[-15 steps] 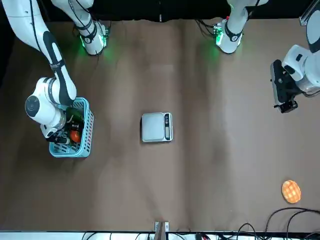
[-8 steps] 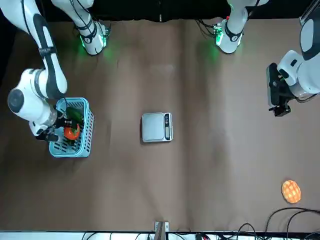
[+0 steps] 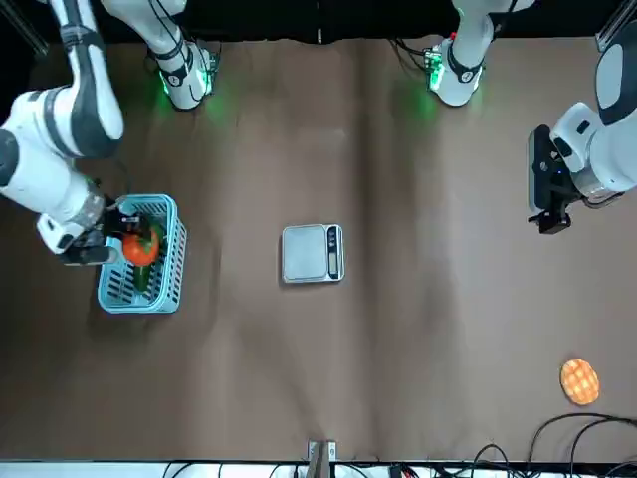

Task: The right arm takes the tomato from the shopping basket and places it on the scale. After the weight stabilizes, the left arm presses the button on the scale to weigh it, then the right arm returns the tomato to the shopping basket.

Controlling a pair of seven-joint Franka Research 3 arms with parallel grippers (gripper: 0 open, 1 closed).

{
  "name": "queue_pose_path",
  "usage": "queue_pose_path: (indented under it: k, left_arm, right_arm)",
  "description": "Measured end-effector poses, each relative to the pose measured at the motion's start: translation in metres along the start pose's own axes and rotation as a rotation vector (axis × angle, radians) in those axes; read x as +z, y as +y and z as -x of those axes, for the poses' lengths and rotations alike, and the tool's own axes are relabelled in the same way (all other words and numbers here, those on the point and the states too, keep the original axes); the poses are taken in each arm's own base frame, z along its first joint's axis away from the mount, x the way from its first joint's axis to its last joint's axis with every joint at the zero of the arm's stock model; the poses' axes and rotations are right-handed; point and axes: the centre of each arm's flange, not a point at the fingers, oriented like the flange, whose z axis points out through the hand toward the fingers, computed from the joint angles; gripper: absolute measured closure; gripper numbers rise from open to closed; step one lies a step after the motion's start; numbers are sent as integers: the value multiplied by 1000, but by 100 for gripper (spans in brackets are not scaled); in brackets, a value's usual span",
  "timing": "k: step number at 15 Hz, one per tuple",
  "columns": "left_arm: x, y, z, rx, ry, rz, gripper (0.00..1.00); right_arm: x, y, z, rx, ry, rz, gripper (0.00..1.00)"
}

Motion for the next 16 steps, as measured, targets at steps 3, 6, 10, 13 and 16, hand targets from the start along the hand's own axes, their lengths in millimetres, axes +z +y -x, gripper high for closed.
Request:
queue_pose_path:
  k: [3, 6, 10, 13, 16]
  left_arm:
    - [0, 0, 0, 44, 14, 0, 0]
    - [5, -3, -1, 66, 35, 6, 0]
    - [14, -8, 6, 85, 63, 21, 0]
    - [17, -10, 7, 85, 67, 27, 1]
    - [18, -10, 5, 89, 67, 28, 1]
  right_arm:
    - [1, -54, -2, -9, 30, -133, 26]
    - [10, -100, -4, -2, 59, -251, 27]
    - [69, -175, -7, 19, 56, -371, 27]
    - [115, -236, 5, 34, 62, -426, 27]
    - [153, -274, 17, 70, 62, -459, 27]
